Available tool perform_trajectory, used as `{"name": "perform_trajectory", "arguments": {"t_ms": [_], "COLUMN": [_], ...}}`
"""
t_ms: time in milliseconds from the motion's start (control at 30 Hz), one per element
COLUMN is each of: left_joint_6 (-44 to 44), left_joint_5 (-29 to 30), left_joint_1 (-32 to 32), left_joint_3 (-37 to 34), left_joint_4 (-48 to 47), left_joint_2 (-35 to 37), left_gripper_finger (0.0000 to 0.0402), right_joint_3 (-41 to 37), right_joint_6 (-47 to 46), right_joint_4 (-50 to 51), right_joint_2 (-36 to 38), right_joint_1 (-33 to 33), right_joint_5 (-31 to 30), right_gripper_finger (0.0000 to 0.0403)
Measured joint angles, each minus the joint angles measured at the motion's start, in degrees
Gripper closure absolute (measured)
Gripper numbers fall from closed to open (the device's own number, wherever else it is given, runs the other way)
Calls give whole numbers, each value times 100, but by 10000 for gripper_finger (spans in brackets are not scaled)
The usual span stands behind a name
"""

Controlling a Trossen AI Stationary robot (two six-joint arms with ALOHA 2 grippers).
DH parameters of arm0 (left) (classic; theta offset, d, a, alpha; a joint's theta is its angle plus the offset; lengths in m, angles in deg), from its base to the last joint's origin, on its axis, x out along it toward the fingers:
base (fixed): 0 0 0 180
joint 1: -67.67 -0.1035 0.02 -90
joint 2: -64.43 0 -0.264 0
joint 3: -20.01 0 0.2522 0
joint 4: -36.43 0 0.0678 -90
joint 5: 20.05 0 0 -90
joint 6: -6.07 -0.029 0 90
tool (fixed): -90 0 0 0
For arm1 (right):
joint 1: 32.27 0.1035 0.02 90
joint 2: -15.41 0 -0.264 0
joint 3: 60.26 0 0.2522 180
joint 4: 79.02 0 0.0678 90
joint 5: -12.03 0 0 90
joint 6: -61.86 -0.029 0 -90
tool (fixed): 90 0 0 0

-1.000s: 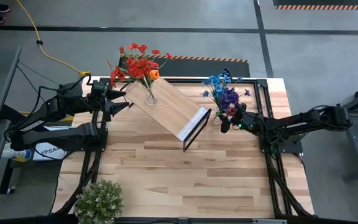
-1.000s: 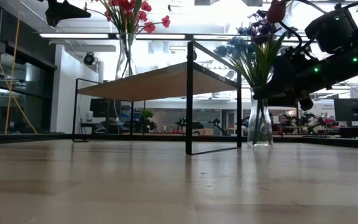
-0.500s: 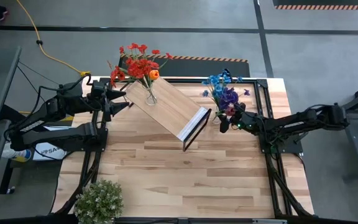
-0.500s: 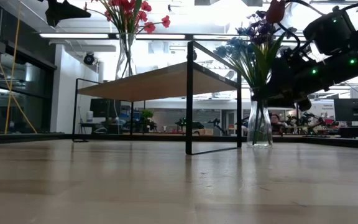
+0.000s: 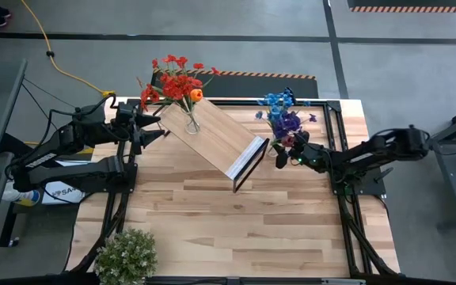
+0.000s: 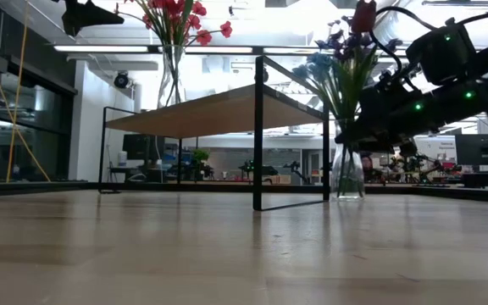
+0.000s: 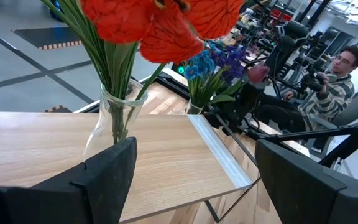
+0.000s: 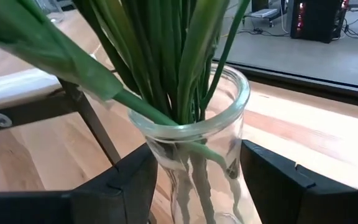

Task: Pick and place flowers into a vace then onto a shelf
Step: Put the transparent vase on the shelf

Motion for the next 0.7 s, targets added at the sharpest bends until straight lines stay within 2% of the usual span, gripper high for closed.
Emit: {"name": "perform_trajectory", "arguments": {"t_ms": [300,700], "left_joint_6": [-2,-4], "left_joint_5": [0,0], "left_joint_1": [-1,1], "left_joint_3": [0,0], "left_joint_4": [0,2], "left_joint_2": [0,0], "left_gripper_finger": [43,43], "right_joint_3": [3,9], "right_joint_6": [169,241], "right_joint_4": [-420,-426], "right_joint_2": [-175,-175], "right_joint_1": [2,2], "right_joint_5": [-140,-177], "right_gripper_finger": [187,187]}}
